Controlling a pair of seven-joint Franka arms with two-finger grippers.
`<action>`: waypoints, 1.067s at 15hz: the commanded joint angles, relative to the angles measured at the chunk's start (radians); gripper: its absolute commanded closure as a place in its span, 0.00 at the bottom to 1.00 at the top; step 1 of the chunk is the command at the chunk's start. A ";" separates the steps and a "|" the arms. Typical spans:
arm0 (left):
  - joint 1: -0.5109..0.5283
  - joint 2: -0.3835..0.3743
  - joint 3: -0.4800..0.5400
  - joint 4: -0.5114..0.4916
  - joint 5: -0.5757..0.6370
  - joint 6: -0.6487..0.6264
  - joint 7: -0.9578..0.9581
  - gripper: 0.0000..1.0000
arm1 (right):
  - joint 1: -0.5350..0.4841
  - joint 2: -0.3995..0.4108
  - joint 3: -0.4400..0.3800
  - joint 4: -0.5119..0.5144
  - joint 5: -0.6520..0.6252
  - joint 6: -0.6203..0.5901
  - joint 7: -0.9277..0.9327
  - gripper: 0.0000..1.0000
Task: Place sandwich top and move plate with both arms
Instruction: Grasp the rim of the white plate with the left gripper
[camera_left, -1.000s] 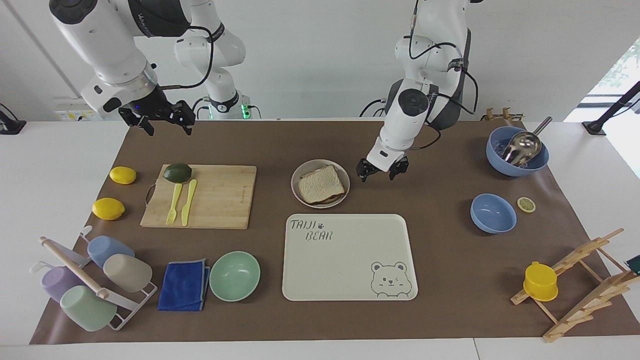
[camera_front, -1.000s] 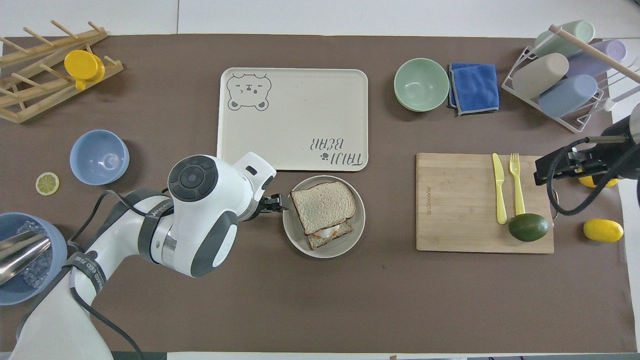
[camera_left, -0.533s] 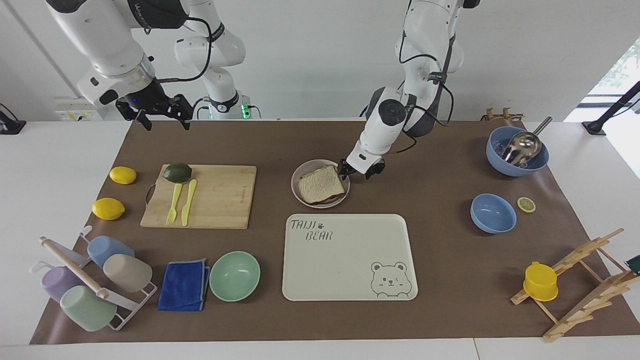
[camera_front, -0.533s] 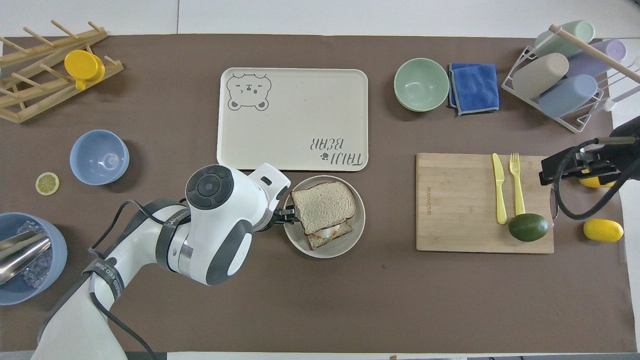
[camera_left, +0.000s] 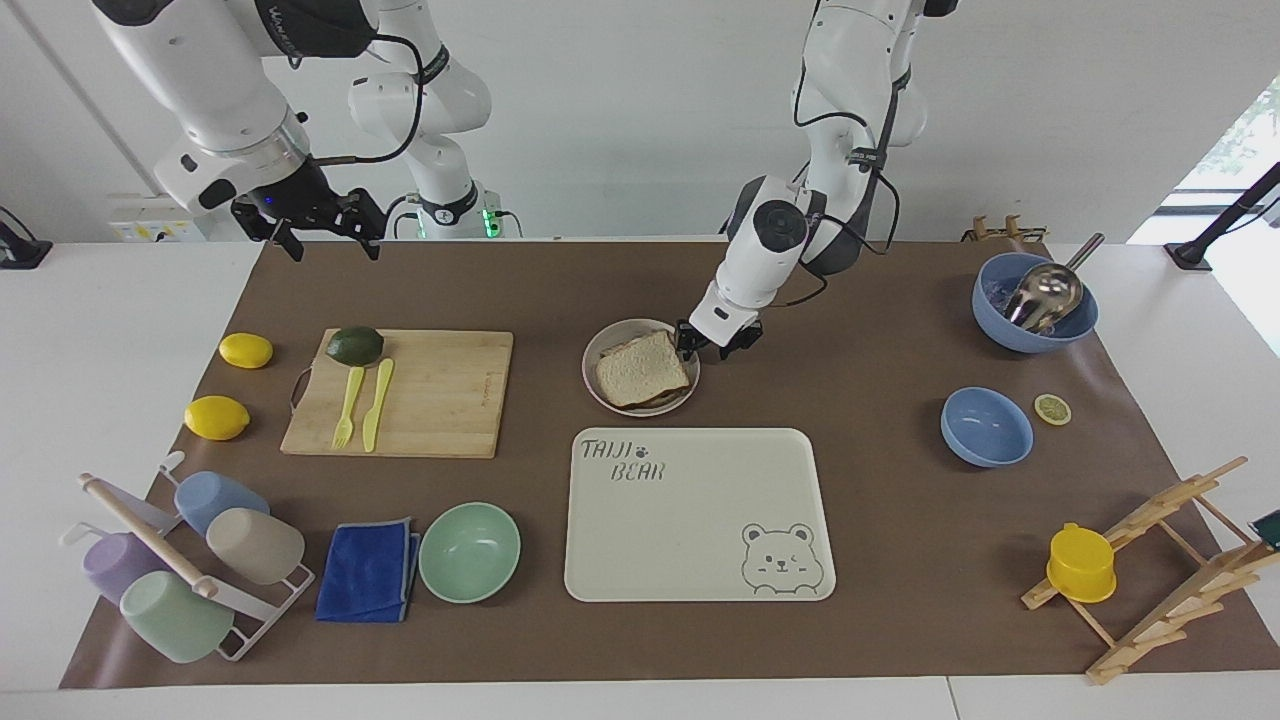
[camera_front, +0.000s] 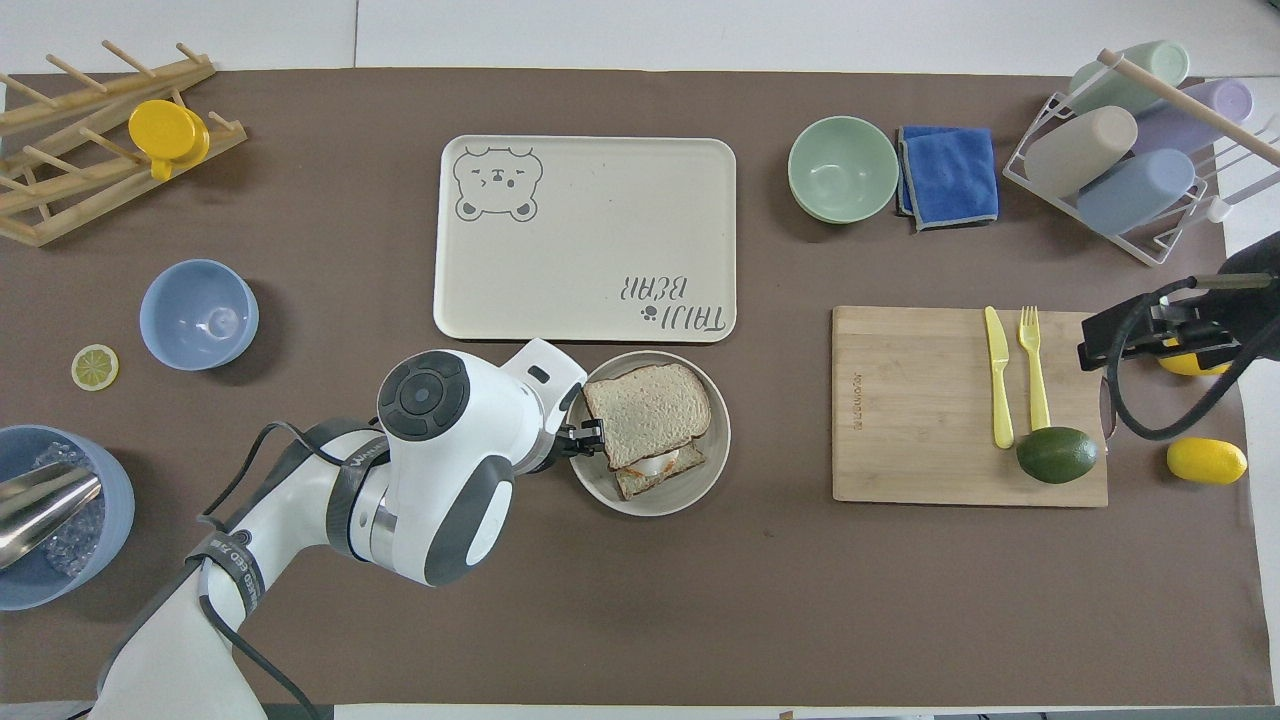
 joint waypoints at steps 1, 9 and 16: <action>-0.019 -0.020 0.014 -0.038 -0.035 0.039 0.002 0.60 | -0.005 -0.005 0.000 0.004 -0.010 -0.009 -0.011 0.00; -0.019 -0.020 0.014 -0.038 -0.041 0.040 0.002 1.00 | 0.000 -0.005 0.001 0.004 -0.007 -0.009 -0.011 0.00; 0.071 -0.075 0.017 0.018 -0.089 -0.082 0.064 1.00 | -0.005 -0.005 0.001 0.001 -0.001 -0.009 -0.008 0.00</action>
